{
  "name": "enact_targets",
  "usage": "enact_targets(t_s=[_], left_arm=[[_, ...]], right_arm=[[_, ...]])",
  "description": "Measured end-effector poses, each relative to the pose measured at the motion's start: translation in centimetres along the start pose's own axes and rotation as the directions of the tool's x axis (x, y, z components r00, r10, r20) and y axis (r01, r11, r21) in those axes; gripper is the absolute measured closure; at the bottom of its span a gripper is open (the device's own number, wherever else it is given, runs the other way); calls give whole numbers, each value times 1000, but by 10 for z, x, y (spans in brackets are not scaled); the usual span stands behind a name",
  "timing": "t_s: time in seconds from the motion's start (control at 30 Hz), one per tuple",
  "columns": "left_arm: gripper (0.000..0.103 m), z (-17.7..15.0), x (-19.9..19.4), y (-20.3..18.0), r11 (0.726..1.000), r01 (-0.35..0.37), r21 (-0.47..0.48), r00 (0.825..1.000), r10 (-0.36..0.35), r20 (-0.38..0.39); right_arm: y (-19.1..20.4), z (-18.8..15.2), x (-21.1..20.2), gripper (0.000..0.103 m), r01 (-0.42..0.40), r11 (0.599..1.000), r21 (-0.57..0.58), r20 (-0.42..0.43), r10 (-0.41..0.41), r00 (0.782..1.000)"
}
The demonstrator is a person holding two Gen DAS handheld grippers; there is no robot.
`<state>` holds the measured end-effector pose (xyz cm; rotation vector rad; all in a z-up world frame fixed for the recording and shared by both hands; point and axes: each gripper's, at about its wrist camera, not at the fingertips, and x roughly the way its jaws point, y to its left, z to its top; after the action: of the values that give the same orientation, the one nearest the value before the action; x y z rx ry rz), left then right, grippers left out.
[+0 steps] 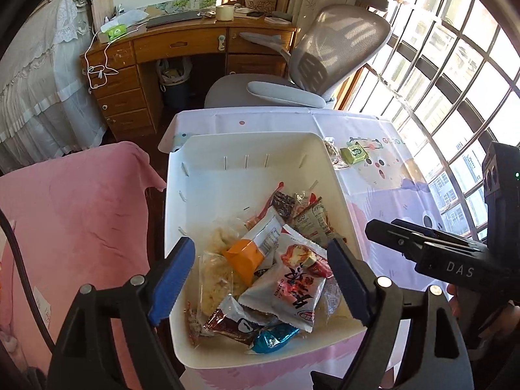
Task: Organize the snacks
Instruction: 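Withdraw both grippers and reach toward the clear nut bag and green pack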
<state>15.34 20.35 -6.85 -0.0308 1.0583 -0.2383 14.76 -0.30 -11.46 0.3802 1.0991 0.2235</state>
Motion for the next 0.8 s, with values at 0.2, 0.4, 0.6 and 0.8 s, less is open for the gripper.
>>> enact_targets(t_s=[0.2, 0.4, 0.6, 0.8], left_arm=[[20, 19, 10, -31, 1000, 29, 3, 999, -29, -39], [20, 43, 23, -65, 999, 49, -21, 996, -51, -77], [20, 75, 41, -102, 999, 47, -22, 992, -49, -119], [20, 112, 70, -129, 998, 43, -45, 989, -49, -138]], right_arm=[[-35, 4, -11, 38, 38, 999, 38, 5, -38, 999], [-71, 14, -21, 35, 51, 997, 58, 11, -52, 999], [-108, 33, -26, 28, 58, 997, 59, 33, -60, 998], [-138, 56, -20, 24, 55, 998, 41, 67, -58, 996]])
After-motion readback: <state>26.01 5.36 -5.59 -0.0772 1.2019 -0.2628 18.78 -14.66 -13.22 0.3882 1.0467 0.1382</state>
